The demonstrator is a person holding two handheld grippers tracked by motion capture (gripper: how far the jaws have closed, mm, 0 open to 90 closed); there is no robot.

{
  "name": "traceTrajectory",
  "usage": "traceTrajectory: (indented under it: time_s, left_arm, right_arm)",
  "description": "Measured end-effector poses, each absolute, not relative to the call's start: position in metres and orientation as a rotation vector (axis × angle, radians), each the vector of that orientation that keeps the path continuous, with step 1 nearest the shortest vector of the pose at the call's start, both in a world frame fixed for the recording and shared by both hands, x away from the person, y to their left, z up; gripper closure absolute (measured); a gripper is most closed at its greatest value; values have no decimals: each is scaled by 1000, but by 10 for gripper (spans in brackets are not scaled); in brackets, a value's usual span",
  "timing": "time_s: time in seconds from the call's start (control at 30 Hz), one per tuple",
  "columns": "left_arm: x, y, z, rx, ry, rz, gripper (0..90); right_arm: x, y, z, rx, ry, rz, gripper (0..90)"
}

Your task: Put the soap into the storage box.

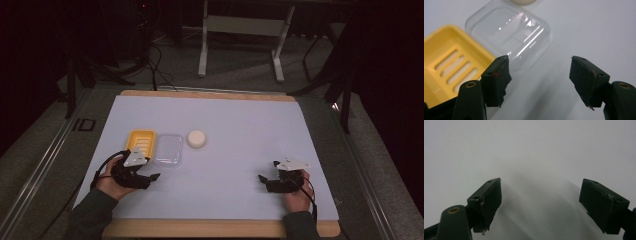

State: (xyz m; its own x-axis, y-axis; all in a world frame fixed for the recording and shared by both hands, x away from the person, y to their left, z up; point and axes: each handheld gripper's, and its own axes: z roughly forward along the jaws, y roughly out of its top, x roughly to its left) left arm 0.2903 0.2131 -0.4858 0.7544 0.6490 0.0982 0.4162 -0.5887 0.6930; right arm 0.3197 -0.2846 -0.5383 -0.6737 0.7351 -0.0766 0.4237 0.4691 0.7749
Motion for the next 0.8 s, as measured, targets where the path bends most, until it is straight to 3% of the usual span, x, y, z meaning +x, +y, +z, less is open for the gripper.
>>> traceTrajectory:
  time_s: [0.8]
  left_arm:
    - [338, 184, -471, 2325, 723, 392, 262]
  right_arm:
    - [319, -283, -538, 952, 2333, 1049, 177]
